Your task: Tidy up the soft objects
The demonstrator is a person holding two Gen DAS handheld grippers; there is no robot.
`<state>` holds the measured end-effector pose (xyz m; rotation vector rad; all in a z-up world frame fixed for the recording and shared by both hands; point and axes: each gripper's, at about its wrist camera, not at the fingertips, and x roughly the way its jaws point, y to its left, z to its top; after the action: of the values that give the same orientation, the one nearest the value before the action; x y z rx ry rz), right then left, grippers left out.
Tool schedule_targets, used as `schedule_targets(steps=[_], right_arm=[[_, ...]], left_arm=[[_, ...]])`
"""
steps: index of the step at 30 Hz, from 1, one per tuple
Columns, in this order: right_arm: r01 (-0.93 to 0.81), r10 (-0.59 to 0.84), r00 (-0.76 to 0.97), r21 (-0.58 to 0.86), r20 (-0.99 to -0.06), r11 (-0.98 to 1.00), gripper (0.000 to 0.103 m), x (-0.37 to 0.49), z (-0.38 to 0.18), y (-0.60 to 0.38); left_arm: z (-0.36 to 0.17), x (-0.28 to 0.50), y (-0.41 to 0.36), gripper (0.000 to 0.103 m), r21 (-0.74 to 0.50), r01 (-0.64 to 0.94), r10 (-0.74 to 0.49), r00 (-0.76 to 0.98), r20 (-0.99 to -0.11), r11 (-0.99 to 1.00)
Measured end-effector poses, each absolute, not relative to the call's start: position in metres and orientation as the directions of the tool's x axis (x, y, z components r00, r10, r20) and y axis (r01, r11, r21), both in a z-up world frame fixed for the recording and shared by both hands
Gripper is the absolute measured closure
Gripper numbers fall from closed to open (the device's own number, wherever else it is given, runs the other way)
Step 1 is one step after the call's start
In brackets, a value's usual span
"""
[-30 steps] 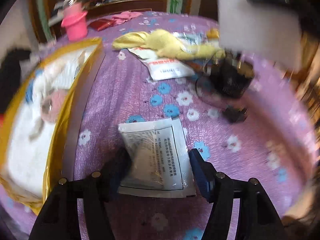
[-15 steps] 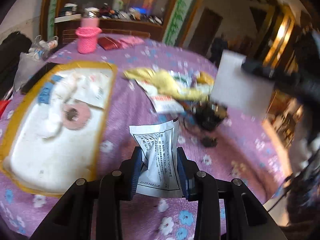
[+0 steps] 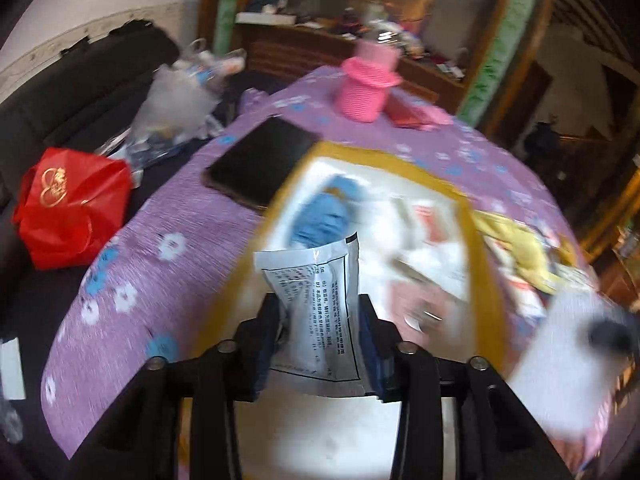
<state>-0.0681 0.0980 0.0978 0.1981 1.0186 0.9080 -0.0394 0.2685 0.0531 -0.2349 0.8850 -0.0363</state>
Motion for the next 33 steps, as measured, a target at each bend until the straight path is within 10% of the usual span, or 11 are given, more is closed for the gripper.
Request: schedule_targets(steps=[11, 19, 25, 33], right_arm=[[-0.599, 0.517, 0.259, 0.284, -0.816, 0.748, 0.079, -0.055, 0.044, 0.162], [-0.6, 0.549, 0.371, 0.258, -0.749, 0.757, 0.044, -0.061, 0.079, 0.126], [-0.546, 0.52, 0.48, 0.224, -0.707, 0.807, 0.043, -0.075, 0.101, 0.063], [-0.442, 0.484, 0.588, 0.243, -0.648, 0.863, 0.04, -0.097, 0.117, -0.033]], left_arm=[[0.039, -0.03, 0.284, 0.05, -0.374, -0.082, -0.248, 0.615, -0.749, 0.924], [0.069, -0.068, 0.284, 0.045, -0.305, -0.041, -0.191, 0.698, -0.691, 0.952], [0.056, -0.05, 0.289, 0.045, -0.291, -0.07, -0.179, 0.648, -0.741, 0.954], [0.031, -0.016, 0.316, 0.037, -0.59, -0.087, -0.453, 0.555, -0.698, 0.803]])
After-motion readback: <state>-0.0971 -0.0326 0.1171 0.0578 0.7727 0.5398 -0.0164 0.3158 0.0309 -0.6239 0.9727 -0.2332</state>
